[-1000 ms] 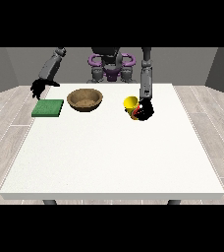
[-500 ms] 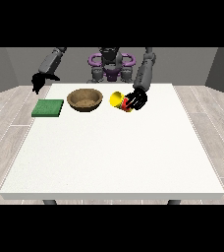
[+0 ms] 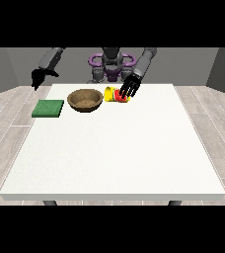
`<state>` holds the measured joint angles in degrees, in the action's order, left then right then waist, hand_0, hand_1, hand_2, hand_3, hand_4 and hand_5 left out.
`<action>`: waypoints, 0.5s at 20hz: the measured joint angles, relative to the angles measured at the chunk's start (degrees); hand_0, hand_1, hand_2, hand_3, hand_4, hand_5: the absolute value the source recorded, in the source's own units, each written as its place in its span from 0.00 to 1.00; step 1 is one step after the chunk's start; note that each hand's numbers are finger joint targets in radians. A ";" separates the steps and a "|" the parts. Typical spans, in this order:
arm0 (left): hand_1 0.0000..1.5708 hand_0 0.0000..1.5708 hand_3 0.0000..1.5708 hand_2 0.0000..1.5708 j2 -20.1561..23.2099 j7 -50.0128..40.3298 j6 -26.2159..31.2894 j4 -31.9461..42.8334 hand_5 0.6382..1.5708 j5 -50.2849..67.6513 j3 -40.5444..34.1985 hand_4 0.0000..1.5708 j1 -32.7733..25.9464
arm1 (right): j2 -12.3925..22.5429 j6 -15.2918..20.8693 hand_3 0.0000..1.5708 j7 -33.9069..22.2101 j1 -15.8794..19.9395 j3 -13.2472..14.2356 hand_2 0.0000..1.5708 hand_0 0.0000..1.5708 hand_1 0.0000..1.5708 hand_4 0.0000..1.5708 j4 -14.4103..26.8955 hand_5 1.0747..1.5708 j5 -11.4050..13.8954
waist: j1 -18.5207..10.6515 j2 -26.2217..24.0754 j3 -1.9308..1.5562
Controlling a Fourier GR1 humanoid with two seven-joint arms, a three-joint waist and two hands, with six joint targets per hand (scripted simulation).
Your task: Pick the cup and pour the ball into the bowl, then pick the bowl and place it on the pad
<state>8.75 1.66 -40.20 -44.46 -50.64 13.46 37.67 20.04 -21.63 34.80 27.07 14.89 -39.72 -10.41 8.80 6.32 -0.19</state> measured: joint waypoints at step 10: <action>0.17 0.17 0.91 1.00 -5.96 -14.99 16.72 -1.67 0.95 -17.15 11.16 0.55 7.68 | 2.31 -0.11 0.21 4.02 -5.29 2.50 0.13 0.00 0.00 0.26 7.84 0.93 0.17 | -7.79 -6.79 0.07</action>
<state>2.79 -13.34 -23.47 -46.12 -67.79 24.62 45.35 22.36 -21.74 38.82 21.79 17.39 -31.88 -10.24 1.01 -0.46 -0.12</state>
